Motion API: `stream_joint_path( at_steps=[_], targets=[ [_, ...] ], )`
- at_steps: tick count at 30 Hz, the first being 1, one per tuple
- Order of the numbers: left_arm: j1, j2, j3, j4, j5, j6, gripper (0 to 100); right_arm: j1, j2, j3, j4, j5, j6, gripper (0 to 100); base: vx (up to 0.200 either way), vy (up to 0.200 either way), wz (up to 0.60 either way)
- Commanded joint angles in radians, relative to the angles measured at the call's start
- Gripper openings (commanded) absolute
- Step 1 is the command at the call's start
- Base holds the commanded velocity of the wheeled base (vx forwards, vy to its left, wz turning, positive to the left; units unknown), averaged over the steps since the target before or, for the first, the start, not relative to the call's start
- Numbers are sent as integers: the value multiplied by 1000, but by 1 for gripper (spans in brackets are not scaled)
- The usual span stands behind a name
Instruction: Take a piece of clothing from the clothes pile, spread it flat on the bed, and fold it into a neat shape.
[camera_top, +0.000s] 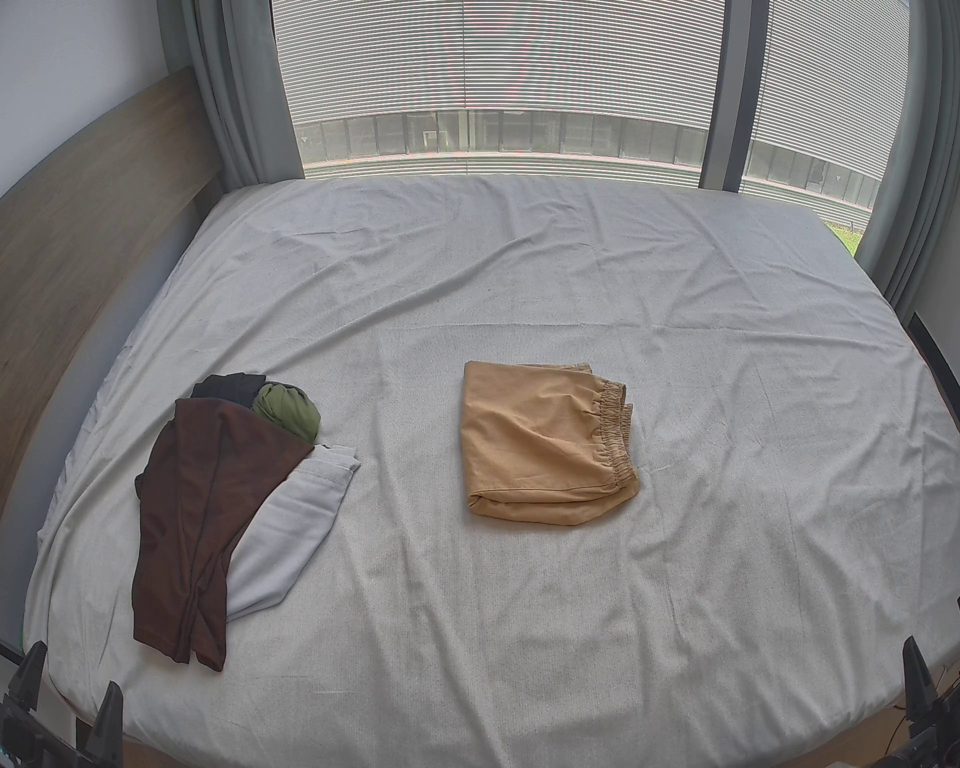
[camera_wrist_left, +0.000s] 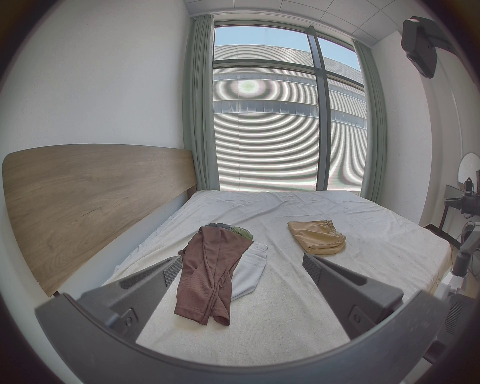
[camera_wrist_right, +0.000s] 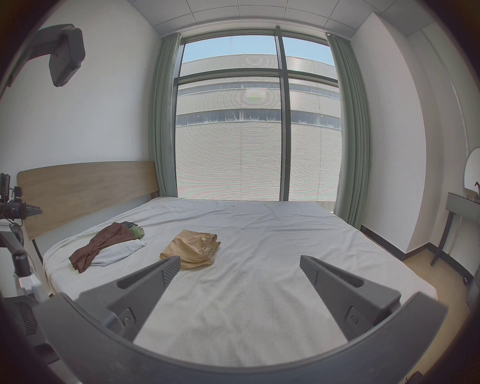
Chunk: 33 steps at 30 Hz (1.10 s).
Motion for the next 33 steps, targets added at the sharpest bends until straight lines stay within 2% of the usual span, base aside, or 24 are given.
stream_joint_path(
  at_steps=[1, 4, 8, 11, 13, 14, 17, 33],
  targets=[
    [0, -7, 18, 0, 0, -1, 100, -1, -11, 18, -2, -1, -3, 100, 0, 0, 0],
    [0, -7, 18, 0, 0, 1, 100, 0, -11, 18, -5, 10, 40, 100, 0, 0, 0],
    [0, -9, 18, 0, 0, 1, 100, 0, -11, 18, -16, 4, 3, 100, 0, 0, 0],
    [0, -9, 18, 0, 0, 1, 100, -3, -11, 18, -87, 2, -7, 100, 0, 0, 0],
    [0, -9, 18, 0, 0, 1, 100, -1, -11, 18, -60, 1, -10, 100, 0, 0, 0],
    [0, -9, 18, 0, 0, 1, 100, 2, -11, 17, 29, -1, -31, 100, 0, 0, 0],
    [0, -9, 18, 0, 0, 2, 100, 0, -11, 15, 71, -36, -11, 100, 0, 0, 0],
    [0, -9, 18, 0, 0, -1, 100, 3, -11, 18, 67, -42, 12, 100, 0, 0, 0]
  ],
)
